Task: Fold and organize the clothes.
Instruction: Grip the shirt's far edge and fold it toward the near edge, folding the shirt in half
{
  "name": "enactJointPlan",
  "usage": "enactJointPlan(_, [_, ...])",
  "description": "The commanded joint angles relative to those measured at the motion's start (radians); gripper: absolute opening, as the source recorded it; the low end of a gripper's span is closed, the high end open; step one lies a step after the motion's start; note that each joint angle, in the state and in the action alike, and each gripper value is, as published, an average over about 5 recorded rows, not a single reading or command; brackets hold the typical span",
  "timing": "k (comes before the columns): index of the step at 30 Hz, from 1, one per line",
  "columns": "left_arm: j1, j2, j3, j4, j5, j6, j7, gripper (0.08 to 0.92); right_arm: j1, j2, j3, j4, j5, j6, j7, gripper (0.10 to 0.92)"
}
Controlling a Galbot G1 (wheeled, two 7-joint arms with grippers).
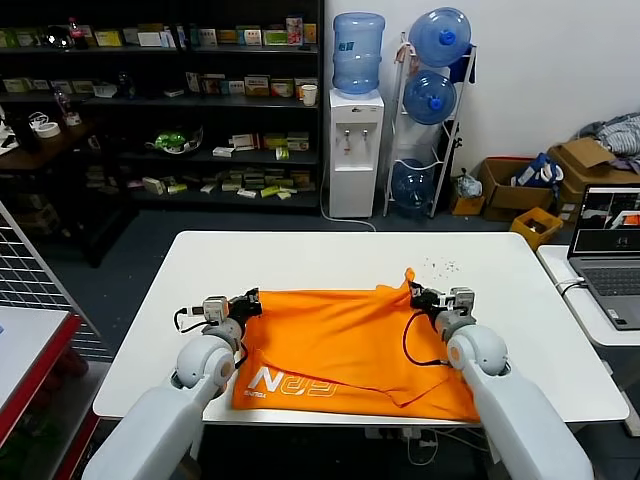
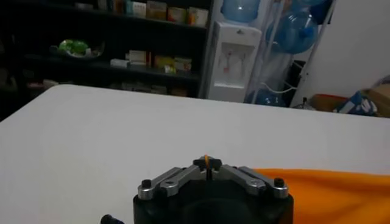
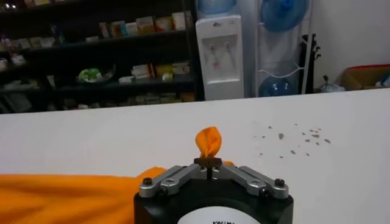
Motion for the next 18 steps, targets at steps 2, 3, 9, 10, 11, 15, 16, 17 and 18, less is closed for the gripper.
enactJointPlan(2, [0.261, 0.036, -0.04, -0.315, 0.056, -0.004, -0.034, 0.102, -0.277, -0.072, 0.096, 0.307, 0.017, -0.046, 0.066, 0.125])
enactJointPlan(3, [0.273, 0.038, -0.042, -0.325, 0.061, -0.005, -0.036, 0.102, -0.296, -0.074, 0.106, 0.326, 0.018, -0.048, 0.071, 0.125])
enactJointPlan(9, [0.336, 0.052, -0.058, -0.38, 0.083, -0.008, -0.05, 0.102, -0.409, -0.085, 0.16, 0.432, 0.028, -0.07, 0.094, 0.125])
enactJointPlan(10, [0.346, 0.055, -0.061, -0.388, 0.085, -0.009, -0.051, 0.102, -0.432, -0.086, 0.167, 0.45, 0.029, -0.073, 0.097, 0.125])
enactJointPlan(11, [0.356, 0.059, -0.065, -0.396, 0.086, -0.011, -0.053, 0.102, -0.452, -0.087, 0.173, 0.466, 0.029, -0.076, 0.1, 0.125])
enactJointPlan(15, [0.392, 0.073, -0.073, -0.411, 0.094, -0.02, -0.051, 0.102, -0.533, -0.091, 0.2, 0.522, 0.021, -0.084, 0.11, 0.125])
enactJointPlan(16, [0.397, 0.074, -0.073, -0.41, 0.095, -0.019, -0.05, 0.102, -0.549, -0.091, 0.206, 0.531, 0.017, -0.086, 0.111, 0.125])
enactJointPlan(17, [0.403, 0.073, -0.073, -0.409, 0.095, -0.018, -0.049, 0.102, -0.565, -0.092, 0.213, 0.539, 0.009, -0.088, 0.11, 0.125])
enactJointPlan(18, [0.409, 0.071, -0.073, -0.408, 0.096, -0.017, -0.049, 0.102, -0.582, -0.092, 0.221, 0.545, -0.001, -0.089, 0.106, 0.125])
